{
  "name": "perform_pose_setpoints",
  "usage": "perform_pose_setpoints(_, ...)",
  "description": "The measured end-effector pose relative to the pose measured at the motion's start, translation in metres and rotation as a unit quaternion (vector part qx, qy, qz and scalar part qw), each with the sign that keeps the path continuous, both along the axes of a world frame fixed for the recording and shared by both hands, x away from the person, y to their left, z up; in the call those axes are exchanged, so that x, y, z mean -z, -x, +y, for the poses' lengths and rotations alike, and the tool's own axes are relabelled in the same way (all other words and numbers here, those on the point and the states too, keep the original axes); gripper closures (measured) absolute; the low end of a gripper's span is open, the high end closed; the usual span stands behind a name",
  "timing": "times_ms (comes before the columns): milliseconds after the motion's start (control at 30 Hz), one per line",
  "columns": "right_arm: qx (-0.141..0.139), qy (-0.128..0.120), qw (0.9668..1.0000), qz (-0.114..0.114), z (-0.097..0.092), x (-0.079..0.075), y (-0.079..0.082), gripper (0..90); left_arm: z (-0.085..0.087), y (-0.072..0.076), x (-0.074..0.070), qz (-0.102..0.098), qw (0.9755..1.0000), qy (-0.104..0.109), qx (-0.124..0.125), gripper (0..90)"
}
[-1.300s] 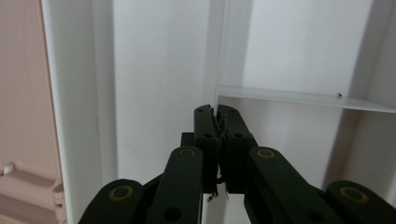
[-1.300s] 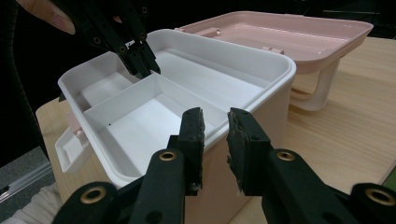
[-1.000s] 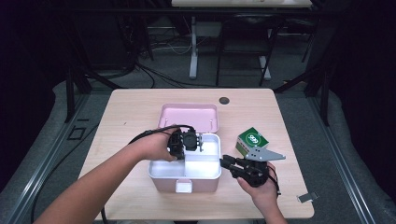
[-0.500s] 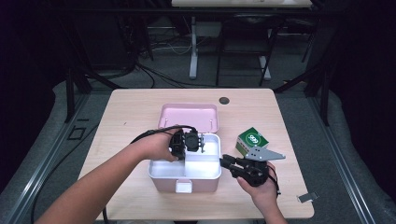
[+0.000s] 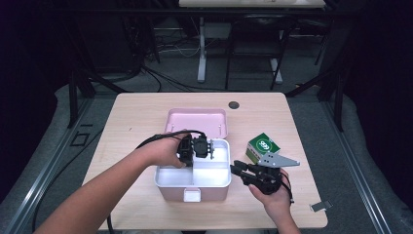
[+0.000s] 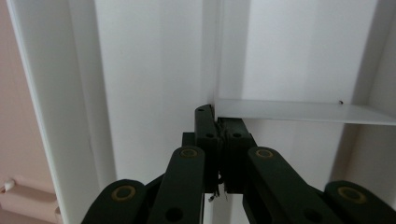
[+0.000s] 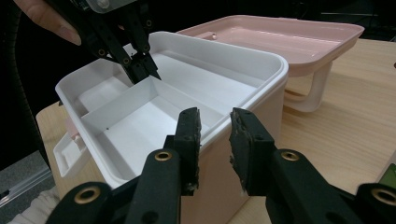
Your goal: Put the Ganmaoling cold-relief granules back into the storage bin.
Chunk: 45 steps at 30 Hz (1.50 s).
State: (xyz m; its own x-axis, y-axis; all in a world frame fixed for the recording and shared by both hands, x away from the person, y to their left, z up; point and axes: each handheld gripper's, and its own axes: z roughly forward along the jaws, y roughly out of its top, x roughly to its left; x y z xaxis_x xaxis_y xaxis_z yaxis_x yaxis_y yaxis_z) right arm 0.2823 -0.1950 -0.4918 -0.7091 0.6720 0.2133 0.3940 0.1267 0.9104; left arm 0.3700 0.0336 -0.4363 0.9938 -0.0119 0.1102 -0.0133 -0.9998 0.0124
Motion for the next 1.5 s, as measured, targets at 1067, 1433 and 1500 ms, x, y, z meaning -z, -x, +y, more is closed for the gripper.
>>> perform_pose_setpoints(1067, 0.015, -0.011, 0.9998, -0.013, -0.009, -0.009, 0.003, 69.2, 0.031, -0.003, -0.040, -0.030, 0.9962, 0.034, -0.075, 89.2)
perform_pose_setpoints(1433, 0.010, -0.005, 0.9999, -0.005, -0.006, -0.006, 0.002, 68.0, 0.073, -0.015, -0.042, -0.016, 0.9854, 0.048, -0.163, 89.3)
perform_pose_setpoints(1500, 0.010, -0.005, 0.9999, -0.003, -0.006, -0.005, 0.002, 67.8, 0.083, -0.016, -0.044, -0.016, 0.9817, 0.052, -0.183, 89.2)
